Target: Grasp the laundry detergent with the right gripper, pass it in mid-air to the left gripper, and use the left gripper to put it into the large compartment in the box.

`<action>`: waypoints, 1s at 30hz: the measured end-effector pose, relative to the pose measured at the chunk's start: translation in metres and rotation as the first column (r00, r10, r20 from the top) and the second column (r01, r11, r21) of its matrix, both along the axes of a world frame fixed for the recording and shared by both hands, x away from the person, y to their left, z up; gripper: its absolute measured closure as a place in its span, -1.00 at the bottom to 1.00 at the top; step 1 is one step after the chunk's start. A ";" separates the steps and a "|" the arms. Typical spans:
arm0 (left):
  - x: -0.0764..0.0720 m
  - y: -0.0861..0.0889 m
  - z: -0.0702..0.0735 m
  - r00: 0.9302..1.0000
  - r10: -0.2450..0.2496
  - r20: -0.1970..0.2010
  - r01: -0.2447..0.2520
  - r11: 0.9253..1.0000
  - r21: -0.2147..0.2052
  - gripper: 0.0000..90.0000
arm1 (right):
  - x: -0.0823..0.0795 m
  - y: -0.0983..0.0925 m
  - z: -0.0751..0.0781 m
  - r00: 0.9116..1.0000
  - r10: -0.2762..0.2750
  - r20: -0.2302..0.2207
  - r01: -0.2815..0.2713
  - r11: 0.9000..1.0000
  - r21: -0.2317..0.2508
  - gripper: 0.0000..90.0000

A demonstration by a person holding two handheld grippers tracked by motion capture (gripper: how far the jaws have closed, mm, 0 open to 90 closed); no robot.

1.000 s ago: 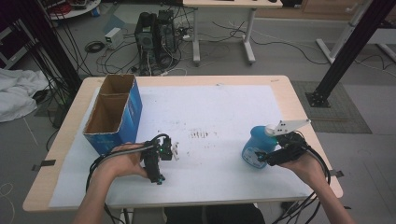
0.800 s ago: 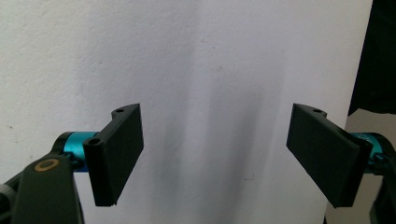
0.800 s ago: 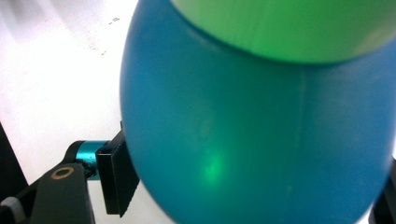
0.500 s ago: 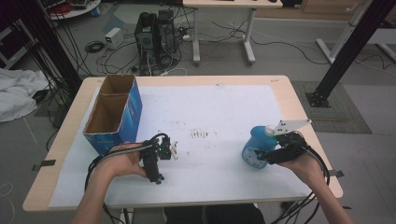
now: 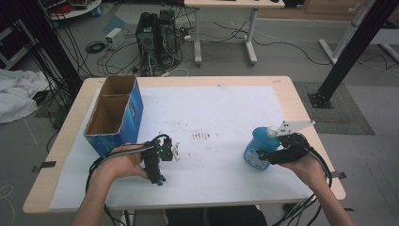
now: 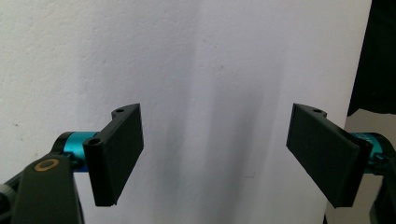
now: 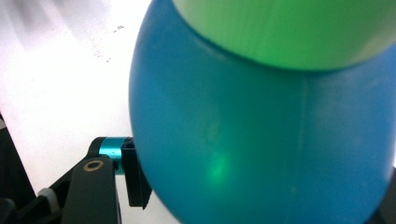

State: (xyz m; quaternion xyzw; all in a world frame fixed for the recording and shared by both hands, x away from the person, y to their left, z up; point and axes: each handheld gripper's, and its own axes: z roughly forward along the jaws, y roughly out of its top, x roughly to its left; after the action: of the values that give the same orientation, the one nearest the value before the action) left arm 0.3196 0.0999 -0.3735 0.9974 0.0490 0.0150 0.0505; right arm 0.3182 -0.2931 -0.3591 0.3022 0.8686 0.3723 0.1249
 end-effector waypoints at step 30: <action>0.000 -0.002 0.004 1.000 -0.005 0.013 0.006 1.000 -0.019 -0.58 | -0.001 -0.001 -0.003 1.000 -0.008 0.010 0.008 1.000 0.027 -0.01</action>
State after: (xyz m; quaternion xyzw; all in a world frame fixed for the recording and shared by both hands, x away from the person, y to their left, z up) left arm 0.3197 0.0978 -0.3698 0.9969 0.0460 0.0207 0.0603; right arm 0.3168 -0.2946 -0.3625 0.3056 0.8617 0.3849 0.1266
